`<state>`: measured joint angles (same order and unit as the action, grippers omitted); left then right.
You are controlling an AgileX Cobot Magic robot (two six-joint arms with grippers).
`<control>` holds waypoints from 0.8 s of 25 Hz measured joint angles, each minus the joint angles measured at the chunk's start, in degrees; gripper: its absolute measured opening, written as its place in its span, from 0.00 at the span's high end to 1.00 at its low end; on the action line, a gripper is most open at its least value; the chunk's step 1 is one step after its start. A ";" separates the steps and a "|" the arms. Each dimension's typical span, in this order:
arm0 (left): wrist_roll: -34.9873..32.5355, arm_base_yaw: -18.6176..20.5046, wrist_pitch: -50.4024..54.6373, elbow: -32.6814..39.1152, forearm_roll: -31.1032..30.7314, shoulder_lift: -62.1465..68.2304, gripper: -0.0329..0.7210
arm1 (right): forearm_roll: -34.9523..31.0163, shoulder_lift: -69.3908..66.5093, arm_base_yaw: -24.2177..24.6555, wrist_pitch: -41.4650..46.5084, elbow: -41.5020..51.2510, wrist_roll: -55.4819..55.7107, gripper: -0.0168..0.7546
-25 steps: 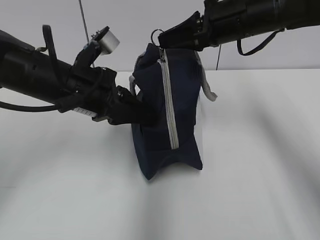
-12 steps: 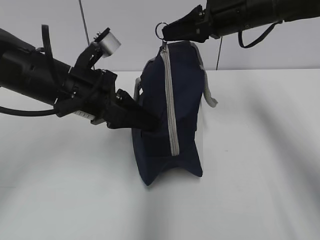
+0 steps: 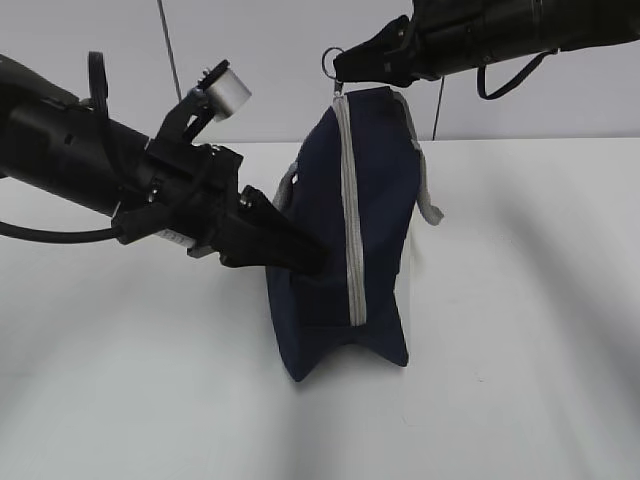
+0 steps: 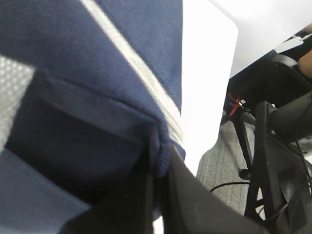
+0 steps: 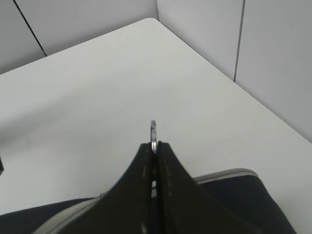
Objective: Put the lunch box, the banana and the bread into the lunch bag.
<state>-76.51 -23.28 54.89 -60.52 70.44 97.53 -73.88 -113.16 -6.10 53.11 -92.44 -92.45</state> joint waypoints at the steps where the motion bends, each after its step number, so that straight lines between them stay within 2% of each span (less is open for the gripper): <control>1: 0.35 -0.59 -0.06 0.00 -0.16 0.00 0.95 | 0.00 -0.39 0.00 -0.31 0.00 0.00 1.00; 7: 1.92 -3.37 -1.49 -0.06 -1.07 0.00 0.95 | -0.21 -1.64 0.00 -2.00 0.00 0.04 1.00; 13: 3.91 -3.75 -2.03 -0.06 -1.65 0.00 0.95 | -0.82 -1.90 0.00 -0.79 0.00 0.13 1.00; 18: 13.36 -3.12 -5.09 -0.01 -4.96 0.00 0.94 | -2.19 -1.89 0.28 4.85 -0.63 0.13 1.00; 20: 16.42 -1.72 -5.65 -0.01 -5.65 0.00 0.87 | -2.19 -1.89 0.52 7.11 -0.72 0.13 1.00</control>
<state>-60.09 -25.00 49.24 -60.53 64.79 97.53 -76.07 -115.05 -5.59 60.22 -93.16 -92.32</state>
